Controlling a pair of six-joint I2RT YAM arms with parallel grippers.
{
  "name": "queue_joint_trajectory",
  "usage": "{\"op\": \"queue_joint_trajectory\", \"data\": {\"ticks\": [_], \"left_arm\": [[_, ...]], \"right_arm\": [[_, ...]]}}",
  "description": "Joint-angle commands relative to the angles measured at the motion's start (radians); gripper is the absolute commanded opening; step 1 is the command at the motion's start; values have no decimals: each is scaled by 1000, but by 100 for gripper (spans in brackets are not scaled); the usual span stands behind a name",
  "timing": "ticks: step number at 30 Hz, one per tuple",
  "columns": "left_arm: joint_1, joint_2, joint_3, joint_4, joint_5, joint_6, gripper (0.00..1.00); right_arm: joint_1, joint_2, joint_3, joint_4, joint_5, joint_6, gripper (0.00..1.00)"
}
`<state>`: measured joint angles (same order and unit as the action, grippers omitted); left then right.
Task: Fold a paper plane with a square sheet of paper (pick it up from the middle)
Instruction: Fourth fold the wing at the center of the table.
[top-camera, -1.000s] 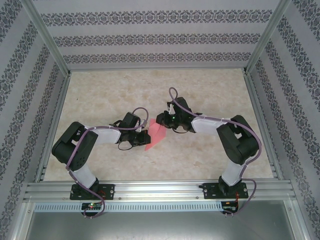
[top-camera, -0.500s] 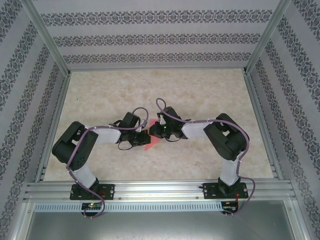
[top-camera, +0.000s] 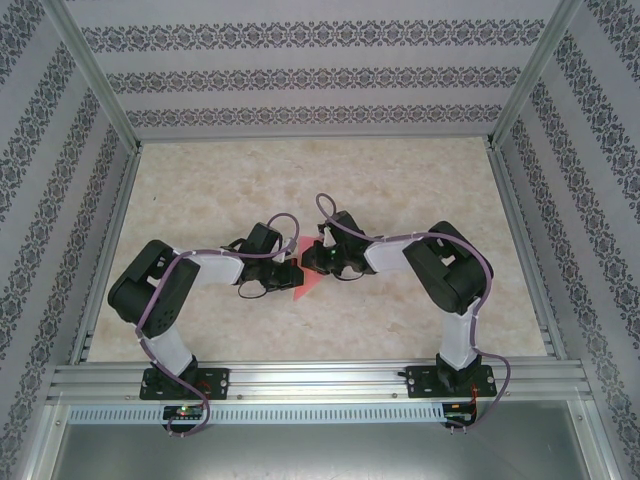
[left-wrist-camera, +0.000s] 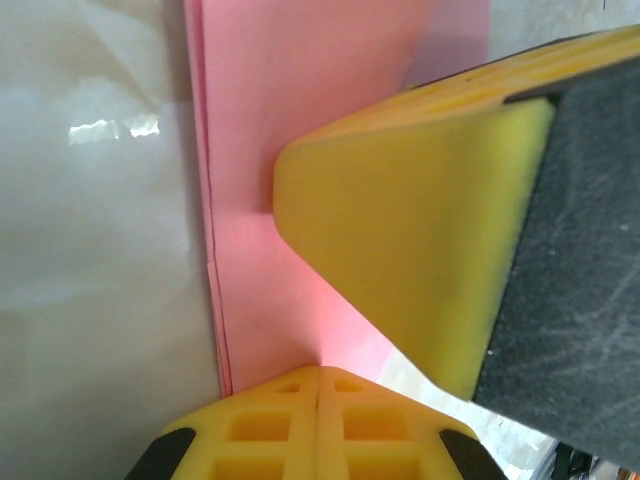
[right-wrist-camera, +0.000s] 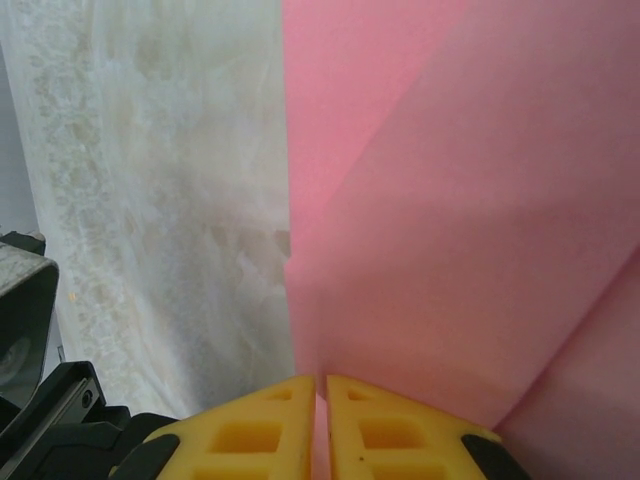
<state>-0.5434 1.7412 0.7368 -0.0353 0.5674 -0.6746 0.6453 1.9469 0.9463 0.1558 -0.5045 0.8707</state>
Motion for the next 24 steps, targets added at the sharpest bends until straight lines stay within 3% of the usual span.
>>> {"op": "queue_joint_trajectory", "data": {"ticks": [1, 24], "left_arm": [[-3, 103, -73, -163, -144, 52, 0], [-4, 98, -99, -175, -133, 85, 0]], "right_arm": [[-53, 43, 32, -30, 92, -42, 13], [-179, 119, 175, -136, 73, -112, 15]]}}
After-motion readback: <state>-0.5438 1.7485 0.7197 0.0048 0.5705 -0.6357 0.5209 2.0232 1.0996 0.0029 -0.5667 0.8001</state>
